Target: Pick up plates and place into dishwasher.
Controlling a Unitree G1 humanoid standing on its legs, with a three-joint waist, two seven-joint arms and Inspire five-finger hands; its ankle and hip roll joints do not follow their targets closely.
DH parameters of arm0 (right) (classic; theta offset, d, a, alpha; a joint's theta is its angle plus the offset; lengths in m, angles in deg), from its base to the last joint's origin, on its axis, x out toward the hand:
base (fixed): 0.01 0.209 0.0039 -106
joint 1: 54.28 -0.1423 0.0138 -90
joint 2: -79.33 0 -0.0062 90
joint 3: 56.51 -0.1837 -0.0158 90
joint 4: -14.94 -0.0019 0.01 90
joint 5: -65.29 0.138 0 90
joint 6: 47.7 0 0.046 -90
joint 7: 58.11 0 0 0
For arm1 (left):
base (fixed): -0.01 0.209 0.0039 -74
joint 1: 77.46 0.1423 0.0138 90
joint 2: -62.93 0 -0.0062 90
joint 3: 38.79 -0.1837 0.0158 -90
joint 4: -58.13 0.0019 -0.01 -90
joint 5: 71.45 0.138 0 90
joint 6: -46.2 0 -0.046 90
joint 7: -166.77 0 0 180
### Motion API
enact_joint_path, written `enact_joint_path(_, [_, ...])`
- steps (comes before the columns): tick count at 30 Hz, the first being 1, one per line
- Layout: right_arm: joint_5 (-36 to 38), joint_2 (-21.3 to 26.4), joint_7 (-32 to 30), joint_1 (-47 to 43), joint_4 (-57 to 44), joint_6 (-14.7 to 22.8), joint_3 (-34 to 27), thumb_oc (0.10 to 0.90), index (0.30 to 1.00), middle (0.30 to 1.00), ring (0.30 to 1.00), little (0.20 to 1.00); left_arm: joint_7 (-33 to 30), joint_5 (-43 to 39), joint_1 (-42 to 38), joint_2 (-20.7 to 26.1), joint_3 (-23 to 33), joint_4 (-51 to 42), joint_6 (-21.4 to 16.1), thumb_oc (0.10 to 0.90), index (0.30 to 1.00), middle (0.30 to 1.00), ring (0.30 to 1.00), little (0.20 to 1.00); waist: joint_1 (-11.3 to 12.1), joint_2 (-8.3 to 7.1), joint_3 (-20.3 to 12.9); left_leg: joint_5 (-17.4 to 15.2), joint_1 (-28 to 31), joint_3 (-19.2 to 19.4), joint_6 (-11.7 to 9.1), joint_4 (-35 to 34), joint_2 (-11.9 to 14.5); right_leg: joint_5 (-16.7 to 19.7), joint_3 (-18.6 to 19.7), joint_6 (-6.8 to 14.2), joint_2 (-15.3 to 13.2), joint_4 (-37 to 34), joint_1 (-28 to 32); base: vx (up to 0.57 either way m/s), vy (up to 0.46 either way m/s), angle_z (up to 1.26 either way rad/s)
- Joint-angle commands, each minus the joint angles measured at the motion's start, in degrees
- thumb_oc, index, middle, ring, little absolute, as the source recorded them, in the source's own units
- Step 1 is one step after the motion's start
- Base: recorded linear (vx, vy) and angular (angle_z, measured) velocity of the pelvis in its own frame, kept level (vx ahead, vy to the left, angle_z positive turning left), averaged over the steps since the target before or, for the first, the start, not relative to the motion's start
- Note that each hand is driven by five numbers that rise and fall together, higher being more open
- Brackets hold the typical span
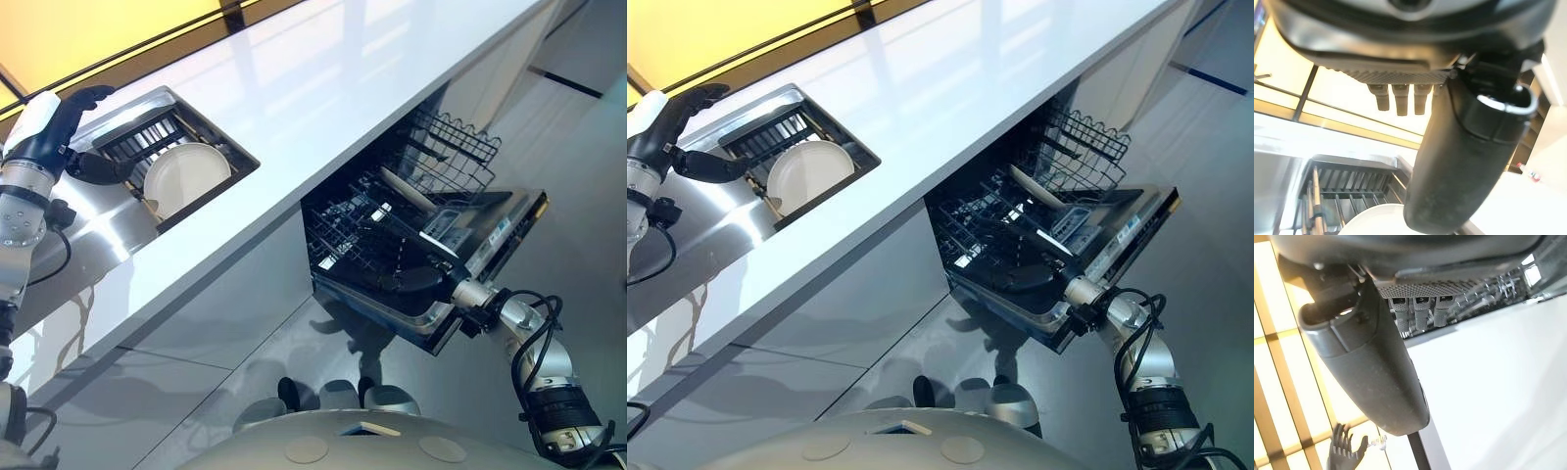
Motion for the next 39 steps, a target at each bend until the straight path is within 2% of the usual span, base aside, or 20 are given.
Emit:
enact_joint_path(1, [1.89,3.42,3.35,-5.07,-7.78,2.95,-0.12,0.8,0.9,0.9,0.9,0.9,-3.13,-1.45,-9.11,5.49,-0.07,4.76,0.89,0.8,0.9,0.9,0.9,0.9,-0.99,1.05,-2.21,-9.48,0.2,0.74,3.45,4.94,-5.4,0.17,-2.03,4.03,0.01,4.13,-4.6,0.0,0.12,-0.38])
enact_joint_path(5, [0.98,3.88,4.02,-4.13,-9.68,2.3,1.91,0.8,0.9,0.9,0.9,0.9,-2.65,-3.48,-10.72,5.08,-1.1,7.84,3.4,0.8,0.9,0.9,0.9,0.9,-1.65,0.94,-1.22,-9.86,-0.97,1.5,4.12,6.06,-5.73,0.34,-0.75,4.43,-0.21,5.62,-6.57,0.0,0.126,-0.28])
enact_joint_path(7, [-1.05,3.97,4.11,-3.92,-9.96,3.51,3.43,0.8,0.9,0.9,0.9,0.9,-1.72,-4.25,-12.18,4.32,-2.12,9.58,4.34,0.8,0.9,0.9,0.9,0.9,-1.98,0.8,-0.55,-10.14,-1.54,1.84,4.46,6.71,-5.88,0.33,-0.33,4.55,-0.32,6.6,-7.61,0.01,0.134,-0.24])
enact_joint_path(12, [-0.43,5.09,1.7,-4.32,-11.59,3.21,4.86,0.8,0.9,0.9,0.9,0.9,0.82,-4.55,-15.49,2.95,-5.28,12.64,7.34,0.8,0.9,0.9,0.9,0.9,-2.61,0.38,0.74,-10.66,-2.88,2.4,4.96,8.19,-6.21,0.68,0.55,4.82,-0.71,8.16,-9.67,0.03,0.13,-0.18])
enact_joint_path(22, [-0.53,5.98,-0.58,-2.33,-12.33,2.61,4.98,0.8,0.9,0.9,0.9,0.9,-0.92,-10.0,-22.14,3.38,-7.53,19.96,9.79,0.8,0.9,0.9,0.9,0.9,-4.69,-0.16,2.03,-11.51,-4.56,4.59,5.13,9.8,-6.3,2.0,1.76,5.56,-1.31,8.08,-12.54,0.06,0.107,-0.07])
enact_joint_path(30, [-0.13,7.08,-1.09,-0.79,-12.39,1.88,4.59,0.8,0.9,0.9,0.9,0.9,-0.79,-12.9,-26.42,2.25,-10.01,21.97,10.86,0.8,0.9,0.9,0.9,0.9,-6.52,-0.41,3.42,-11.6,-5.01,4.58,4.93,9.52,-6.21,2.4,2.68,5.78,-1.07,8.2,-14.1,0.07,0.052,-0.04])
enact_joint_path(34, [-0.35,7.37,-2.06,-1.03,-12.33,2.1,4.95,0.8,0.9,0.9,0.9,0.9,2.28,-13.99,-29.15,2.12,-12.5,23.04,11.19,0.8,0.9,0.9,0.9,0.9,-6.76,-0.26,4.22,-11.27,-5.65,4.35,4.71,9.12,-6.23,2.57,2.9,5.74,-0.87,7.77,-14.74,0.0,0.0,0.0])
enact_joint_path(36, [-0.44,7.45,-2.48,-1.21,-12.67,1.73,4.82,0.8,0.9,0.9,0.9,0.9,7.59,-15.74,-30.0,2.3,-13.82,23.08,12.46,0.8,0.9,0.9,0.9,0.9,-6.82,-0.1,4.59,-11.12,-6.0,4.3,4.65,9.02,-6.27,2.61,3.01,5.72,-0.72,7.6,-14.96,-0.02,-0.005,0.0])
enact_joint_path(37, [-0.25,7.68,-2.58,-1.21,-12.86,1.55,4.39,0.8,0.9,0.9,0.9,0.9,10.27,-16.63,-29.86,2.5,-14.25,22.72,12.82,0.698,0.813,0.813,0.813,0.798,-6.79,-0.01,4.84,-11.02,-6.16,4.22,4.67,9.01,-6.27,2.65,3.01,5.65,-0.64,7.55,-15.03,-0.05,-0.011,0.0])
enact_joint_path(38, [-0.36,7.73,-2.87,-1.26,-13.19,1.29,4.07,0.8,0.9,0.9,0.9,0.9,13.38,-17.09,-29.73,2.47,-14.92,22.16,13.37,0.366,0.528,0.528,0.528,0.466,-6.75,0.12,5.1,-10.95,-6.34,4.04,4.61,8.99,-6.25,2.65,3.08,5.7,-0.58,7.51,-15.09,-0.06,-0.022,0.01])
enact_joint_path(39, [-0.21,7.96,-2.97,-1.29,-13.23,1.33,3.78,0.8,0.9,0.9,0.9,0.9,16.35,-17.53,-29.55,2.71,-15.63,21.76,13.4,0.331,0.498,0.498,0.498,0.431,-6.66,0.22,5.31,-10.92,-6.42,4.04,4.57,9.03,-6.25,2.7,2.99,5.75,-0.6,7.42,-15.06,-0.06,-0.037,0.03])
